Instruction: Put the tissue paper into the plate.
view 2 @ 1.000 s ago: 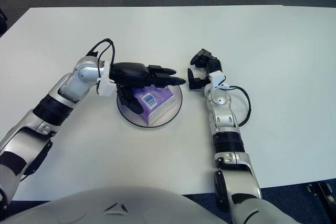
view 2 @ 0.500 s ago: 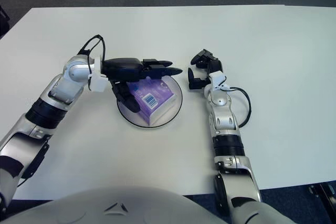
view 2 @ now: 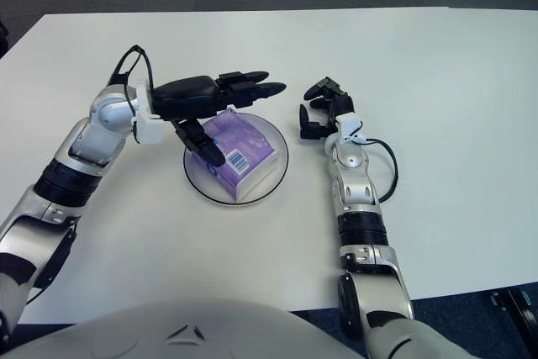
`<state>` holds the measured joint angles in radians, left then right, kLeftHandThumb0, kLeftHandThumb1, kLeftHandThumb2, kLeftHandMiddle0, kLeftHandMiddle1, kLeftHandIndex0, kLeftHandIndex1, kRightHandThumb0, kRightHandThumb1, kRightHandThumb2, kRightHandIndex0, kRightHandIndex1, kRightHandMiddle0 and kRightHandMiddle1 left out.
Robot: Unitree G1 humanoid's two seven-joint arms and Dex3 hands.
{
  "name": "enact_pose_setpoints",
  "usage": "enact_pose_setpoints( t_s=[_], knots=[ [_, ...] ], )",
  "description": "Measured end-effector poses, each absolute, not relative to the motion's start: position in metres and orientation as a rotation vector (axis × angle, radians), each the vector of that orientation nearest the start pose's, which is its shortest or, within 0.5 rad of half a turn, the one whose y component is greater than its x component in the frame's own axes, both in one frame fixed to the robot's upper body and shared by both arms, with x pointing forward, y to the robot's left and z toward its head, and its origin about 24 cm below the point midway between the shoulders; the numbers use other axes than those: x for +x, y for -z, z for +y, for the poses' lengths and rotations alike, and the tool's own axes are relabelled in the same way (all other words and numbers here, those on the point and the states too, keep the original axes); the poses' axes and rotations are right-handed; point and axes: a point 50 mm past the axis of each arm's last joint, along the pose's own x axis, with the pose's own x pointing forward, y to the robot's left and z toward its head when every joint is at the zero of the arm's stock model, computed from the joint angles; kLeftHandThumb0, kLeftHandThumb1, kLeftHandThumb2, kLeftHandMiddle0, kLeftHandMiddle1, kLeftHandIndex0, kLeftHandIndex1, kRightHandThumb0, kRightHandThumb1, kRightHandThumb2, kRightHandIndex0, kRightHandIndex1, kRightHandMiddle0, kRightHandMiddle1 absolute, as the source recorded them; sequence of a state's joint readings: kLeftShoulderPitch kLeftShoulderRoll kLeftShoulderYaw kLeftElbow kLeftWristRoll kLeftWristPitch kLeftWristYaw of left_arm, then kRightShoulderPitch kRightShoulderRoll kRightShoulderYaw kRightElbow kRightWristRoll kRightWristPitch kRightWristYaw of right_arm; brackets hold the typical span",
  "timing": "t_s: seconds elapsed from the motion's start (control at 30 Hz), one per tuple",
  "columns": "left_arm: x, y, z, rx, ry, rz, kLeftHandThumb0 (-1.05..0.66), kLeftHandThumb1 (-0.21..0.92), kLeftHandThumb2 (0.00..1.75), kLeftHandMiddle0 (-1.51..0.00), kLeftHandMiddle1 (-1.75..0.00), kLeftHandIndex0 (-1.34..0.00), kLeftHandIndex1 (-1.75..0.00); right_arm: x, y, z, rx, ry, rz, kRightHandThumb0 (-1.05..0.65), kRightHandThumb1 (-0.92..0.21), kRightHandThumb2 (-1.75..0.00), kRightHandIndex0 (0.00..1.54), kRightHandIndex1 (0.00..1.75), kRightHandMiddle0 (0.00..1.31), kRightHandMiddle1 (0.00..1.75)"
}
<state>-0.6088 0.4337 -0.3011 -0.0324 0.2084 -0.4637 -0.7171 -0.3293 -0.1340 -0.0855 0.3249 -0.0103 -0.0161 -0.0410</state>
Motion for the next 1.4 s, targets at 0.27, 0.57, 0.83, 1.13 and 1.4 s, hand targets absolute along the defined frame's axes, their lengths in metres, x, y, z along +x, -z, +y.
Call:
enact_pose_setpoints(
  t_s=[0.27, 0.57, 0.83, 1.13, 1.4],
  knots=[
    [0.280, -0.204, 0.085, 1.024, 0.980, -0.835, -1.05, 0.92, 0.48, 0.00, 0.00, 0.00, 0.00, 0.317, -0.060, -0.185, -0.143, 0.056, -0.034, -0.01, -0.14, -1.54, 0.77, 1.74, 0.50, 1.75],
    [0.280, -0.208, 0.103, 1.018, 0.877, -0.890, -1.05, 0.92, 0.75, -0.02, -0.01, -0.01, -0.18, 0.319, -0.059, -0.187, -0.153, 0.037, -0.045, -0.01, -0.13, -1.54, 0.77, 1.73, 0.50, 1.75],
    [0.287, -0.205, 0.129, 1.029, 0.774, -0.859, -1.05, 0.92, 0.99, -0.21, -0.11, 0.00, -0.55, 0.320, -0.058, -0.187, -0.157, 0.028, -0.051, -0.01, -0.13, -1.55, 0.77, 1.74, 0.50, 1.75],
    [0.310, -0.165, 0.152, 0.929, 0.613, -0.714, -1.05, 0.92, 1.15, -0.28, -0.44, 0.00, -0.99, 0.321, -0.058, -0.188, -0.161, 0.019, -0.059, -0.01, -0.13, -1.55, 0.77, 1.75, 0.50, 1.75],
    [0.314, -0.150, 0.166, 0.633, 0.436, -0.606, -1.05, 0.92, 1.18, -0.36, -0.82, 0.00, -1.21, 0.322, -0.059, -0.189, -0.161, 0.020, -0.061, -0.01, -0.14, -1.53, 0.77, 1.74, 0.49, 1.75]
  ],
)
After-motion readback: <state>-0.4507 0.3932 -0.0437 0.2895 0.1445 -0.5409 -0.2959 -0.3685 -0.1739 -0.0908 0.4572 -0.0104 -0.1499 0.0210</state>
